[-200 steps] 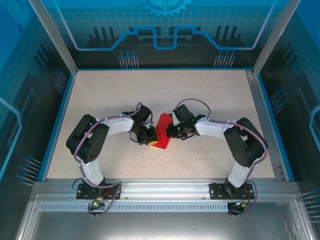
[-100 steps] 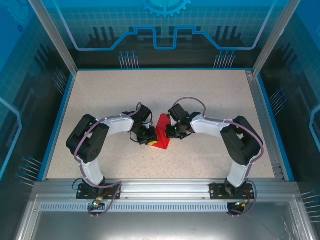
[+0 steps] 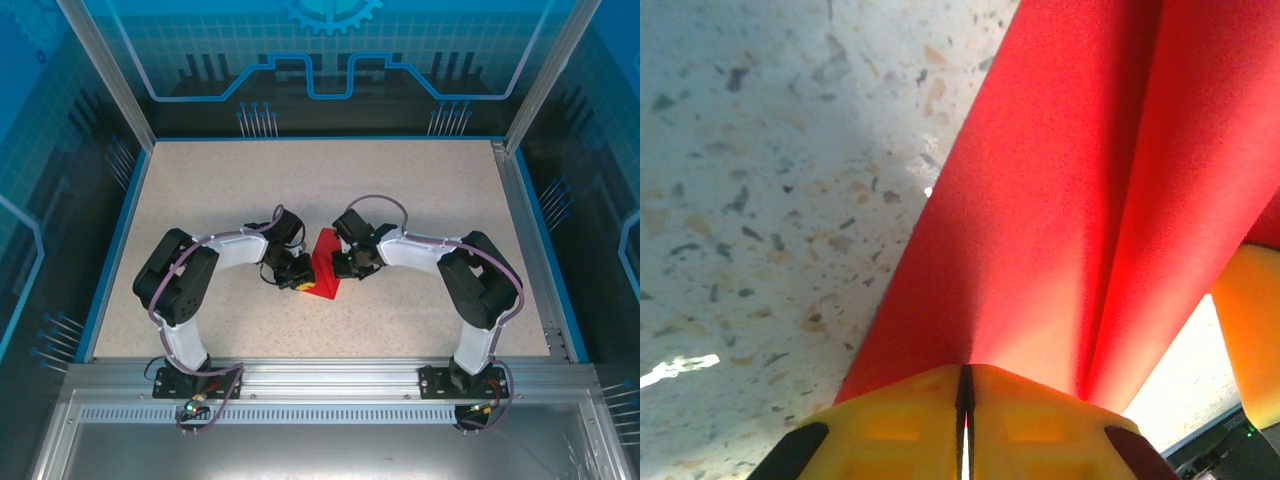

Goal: Fold a paper plane with a square sheet of paper (pick it up from the middle)
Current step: Fold the triangle a second time at the center of the table.

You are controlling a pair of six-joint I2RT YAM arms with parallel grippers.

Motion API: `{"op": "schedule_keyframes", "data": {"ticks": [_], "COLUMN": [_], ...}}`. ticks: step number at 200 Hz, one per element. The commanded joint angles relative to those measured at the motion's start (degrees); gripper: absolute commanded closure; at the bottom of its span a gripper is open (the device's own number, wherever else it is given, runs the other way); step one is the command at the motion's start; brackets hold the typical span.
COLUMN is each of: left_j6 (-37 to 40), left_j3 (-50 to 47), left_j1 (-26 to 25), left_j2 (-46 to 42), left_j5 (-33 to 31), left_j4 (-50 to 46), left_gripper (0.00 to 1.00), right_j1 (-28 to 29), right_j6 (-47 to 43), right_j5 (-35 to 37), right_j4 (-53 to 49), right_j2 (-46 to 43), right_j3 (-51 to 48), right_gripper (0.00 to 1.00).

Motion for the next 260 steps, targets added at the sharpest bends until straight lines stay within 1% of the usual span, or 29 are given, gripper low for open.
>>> {"op": "schedule_keyframes", "data": {"ticks": [1,187,230,260], "left_j6": [1.29,1.14,0.77,0.23], "left_j3": [0.4,0.03,0.09,0.1], "left_j1": [0.18,0.17,0.17,0.2], "left_j2": [1.11,1.21,0.4,-2.33], "left_j5": [-0.3,-0.21,-0.43,-1.02], "left_j4": [-1.83,-1.44,-1.3,-0.83], "left_gripper": [0.88,0.88,0.85,0.84], "right_j1": [0.64,0.84,1.04,1.09], "right_j6": [-0.44,-0.66,-0.5,-0.57], "right_j5": [1.2,2.47,3.23,3.67], "right_j4": [-1.64,-3.47,-4.19,-4.71], "right_j2": [0.69,3.73,4.47,4.94], "right_j3": [1.43,3.47,3.46,3.55], "right_gripper": [0.9,0.89,0.89,0.9]}}
